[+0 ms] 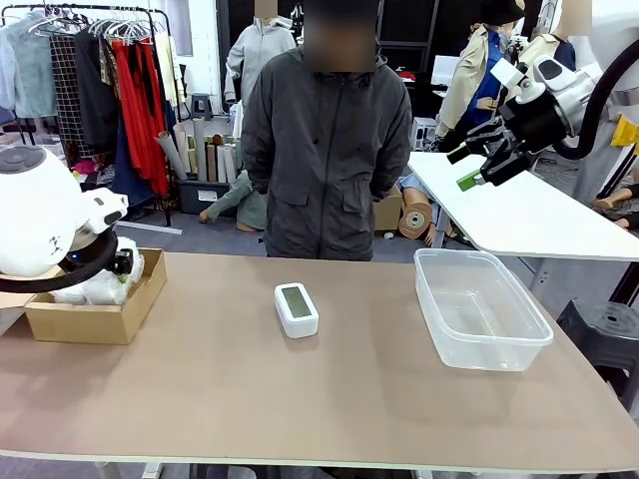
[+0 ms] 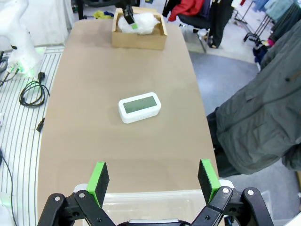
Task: Separate and place wrapped and unwrapped clocks.
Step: If the picked Digital clock is wrapped, place it in the Package Box ; if not, place it in the Organizing box.
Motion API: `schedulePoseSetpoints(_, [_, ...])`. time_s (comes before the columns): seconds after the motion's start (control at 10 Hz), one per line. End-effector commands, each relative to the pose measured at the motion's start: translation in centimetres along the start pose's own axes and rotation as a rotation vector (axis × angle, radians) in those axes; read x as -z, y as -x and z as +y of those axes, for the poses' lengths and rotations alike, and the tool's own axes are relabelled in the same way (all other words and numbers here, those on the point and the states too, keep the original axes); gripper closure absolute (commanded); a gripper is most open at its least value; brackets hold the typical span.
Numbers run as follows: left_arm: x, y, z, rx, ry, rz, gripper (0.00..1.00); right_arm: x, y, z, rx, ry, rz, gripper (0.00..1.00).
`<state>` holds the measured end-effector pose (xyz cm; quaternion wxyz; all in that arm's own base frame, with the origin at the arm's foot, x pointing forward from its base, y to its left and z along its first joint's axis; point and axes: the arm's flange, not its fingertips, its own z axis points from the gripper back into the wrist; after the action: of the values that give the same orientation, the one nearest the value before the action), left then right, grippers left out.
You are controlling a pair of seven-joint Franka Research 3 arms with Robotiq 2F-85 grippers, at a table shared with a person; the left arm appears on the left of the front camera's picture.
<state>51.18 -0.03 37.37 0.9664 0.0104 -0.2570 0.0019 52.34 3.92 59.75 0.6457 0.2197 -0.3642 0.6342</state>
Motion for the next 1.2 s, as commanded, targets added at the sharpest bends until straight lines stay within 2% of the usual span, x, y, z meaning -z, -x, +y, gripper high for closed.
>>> schedulePoseSetpoints(0.0, [0.7,-0.5,1.0,0.008,0.031,-0.008,1.0,-0.1,0.0,0.0,-0.006,0.003,0.009,0.0])
schedulePoseSetpoints(0.1, [1.2,-0.3,1.0,0.006,0.029,0.0,1.0,-0.1,0.0,0.0,-0.006,0.003,0.009,0.0])
schedulePoseSetpoints(0.2, [1.6,-0.2,1.1,0.008,0.03,0.01,0.96,-0.1,0.0,0.0,-0.006,0.003,0.009,0.0])
schedulePoseSetpoints(0.7, [2.0,0.3,1.1,0.004,0.031,0.032,0.01,-0.1,0.0,0.0,-0.006,0.003,0.009,0.0])
schedulePoseSetpoints(1.1, [-0.4,-1.0,-0.3,-0.009,-0.008,0.096,0.0,-0.1,0.0,0.0,-0.006,0.003,0.009,0.0])
